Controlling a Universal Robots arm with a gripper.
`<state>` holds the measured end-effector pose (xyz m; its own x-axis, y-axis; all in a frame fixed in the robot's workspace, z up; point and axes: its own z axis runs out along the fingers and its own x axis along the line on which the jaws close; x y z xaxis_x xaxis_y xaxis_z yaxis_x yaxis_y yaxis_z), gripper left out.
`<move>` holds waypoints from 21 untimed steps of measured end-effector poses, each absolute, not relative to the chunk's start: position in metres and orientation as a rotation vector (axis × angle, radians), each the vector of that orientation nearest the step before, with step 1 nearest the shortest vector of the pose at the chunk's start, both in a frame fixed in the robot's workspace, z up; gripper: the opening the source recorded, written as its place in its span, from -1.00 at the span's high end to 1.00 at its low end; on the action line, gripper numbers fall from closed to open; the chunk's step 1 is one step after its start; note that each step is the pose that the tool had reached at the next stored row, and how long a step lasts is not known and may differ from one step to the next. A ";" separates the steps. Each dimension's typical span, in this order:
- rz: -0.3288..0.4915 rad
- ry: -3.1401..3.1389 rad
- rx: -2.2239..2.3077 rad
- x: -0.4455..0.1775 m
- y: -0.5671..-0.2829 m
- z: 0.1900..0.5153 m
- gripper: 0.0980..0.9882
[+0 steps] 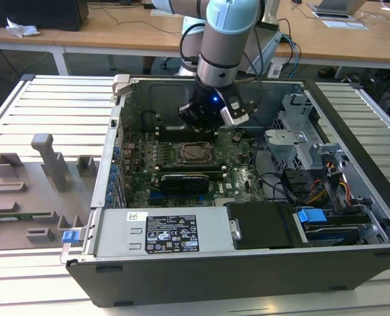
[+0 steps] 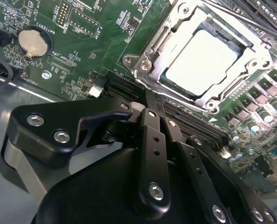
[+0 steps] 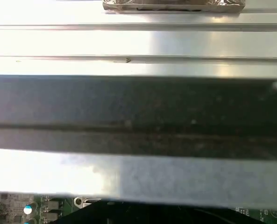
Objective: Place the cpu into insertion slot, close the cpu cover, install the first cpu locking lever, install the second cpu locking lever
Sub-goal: 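Install the first cpu locking lever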
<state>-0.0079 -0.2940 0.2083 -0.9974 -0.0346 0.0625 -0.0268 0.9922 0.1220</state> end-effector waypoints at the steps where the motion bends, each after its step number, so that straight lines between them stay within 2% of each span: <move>1: -0.171 -3.072 0.047 -0.008 -0.296 0.209 0.98; 5: -0.100 -3.075 0.045 -0.008 -0.303 0.209 0.98; 10: -0.057 -3.077 0.043 -0.009 -0.319 0.209 0.98; 21: -0.054 -3.077 0.043 -0.009 -0.326 0.222 0.98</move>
